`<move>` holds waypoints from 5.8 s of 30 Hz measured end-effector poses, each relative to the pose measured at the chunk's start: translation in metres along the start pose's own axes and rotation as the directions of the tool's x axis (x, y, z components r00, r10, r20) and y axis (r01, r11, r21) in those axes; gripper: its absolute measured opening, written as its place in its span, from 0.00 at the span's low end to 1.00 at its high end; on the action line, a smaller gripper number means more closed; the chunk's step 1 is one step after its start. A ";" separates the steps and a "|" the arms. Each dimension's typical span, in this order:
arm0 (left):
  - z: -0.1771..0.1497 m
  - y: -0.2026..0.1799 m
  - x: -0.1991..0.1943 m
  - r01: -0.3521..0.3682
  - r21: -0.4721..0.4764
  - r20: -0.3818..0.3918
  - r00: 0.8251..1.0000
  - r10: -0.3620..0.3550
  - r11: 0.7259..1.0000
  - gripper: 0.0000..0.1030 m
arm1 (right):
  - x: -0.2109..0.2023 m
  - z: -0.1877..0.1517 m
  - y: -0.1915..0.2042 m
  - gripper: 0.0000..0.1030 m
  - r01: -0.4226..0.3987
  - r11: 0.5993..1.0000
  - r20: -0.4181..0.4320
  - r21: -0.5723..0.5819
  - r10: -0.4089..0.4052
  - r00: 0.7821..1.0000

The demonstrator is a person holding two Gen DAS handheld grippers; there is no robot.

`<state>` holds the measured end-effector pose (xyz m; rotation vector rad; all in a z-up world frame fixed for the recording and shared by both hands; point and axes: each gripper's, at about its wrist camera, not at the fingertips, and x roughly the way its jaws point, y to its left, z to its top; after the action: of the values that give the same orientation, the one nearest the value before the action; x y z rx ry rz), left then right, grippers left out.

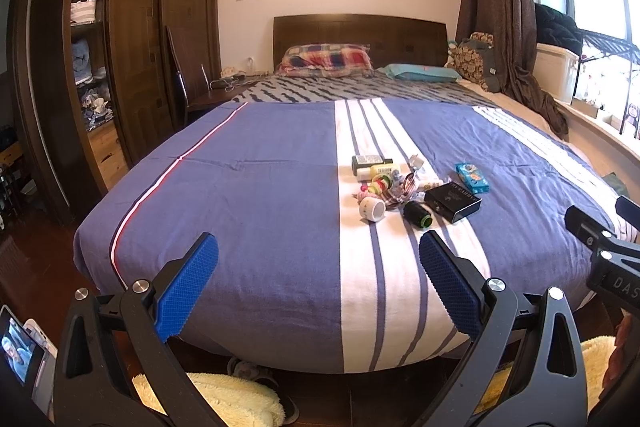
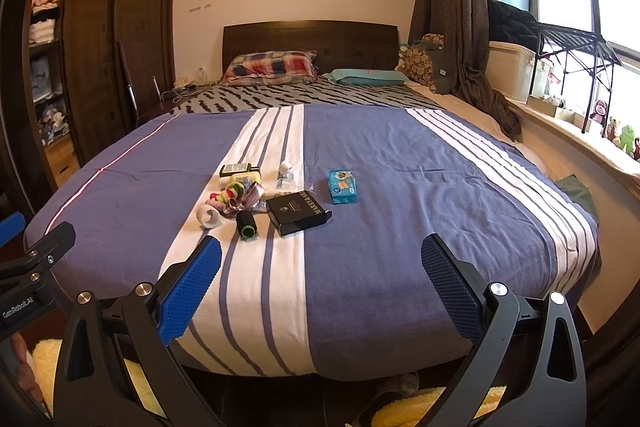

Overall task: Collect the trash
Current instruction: 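Grasp the white tape roll with the left tool while the right tool grasps the black MARRY&ARD box, then lower both tools into the black bin, opening left on the tape roll while right releases the box, then grasp the black thread spool with the left tool while the right tool grasps the blue wet-wipes pack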

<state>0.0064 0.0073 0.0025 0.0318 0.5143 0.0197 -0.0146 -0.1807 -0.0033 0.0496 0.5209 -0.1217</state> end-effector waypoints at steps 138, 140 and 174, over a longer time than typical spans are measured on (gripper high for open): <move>-0.235 -0.048 0.144 0.368 -0.028 -0.621 0.722 -0.305 0.929 0.22 | 0.135 -0.219 0.016 0.71 -0.273 0.960 -0.633 0.068 0.253 0.732; -0.241 -0.054 0.149 0.387 -0.022 -0.646 0.698 -0.308 0.922 0.22 | 0.139 -0.221 0.016 0.71 -0.268 0.960 -0.648 0.081 0.255 0.718; -0.184 -0.036 0.134 0.309 0.053 -0.536 0.811 -0.234 0.949 0.66 | 0.115 -0.139 -0.020 0.80 -0.205 0.976 -0.450 0.071 0.215 0.867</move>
<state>0.0326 -0.0207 -0.2246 0.0902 1.0689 -0.3003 0.0139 -0.2016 -0.1813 0.1576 0.9819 0.1040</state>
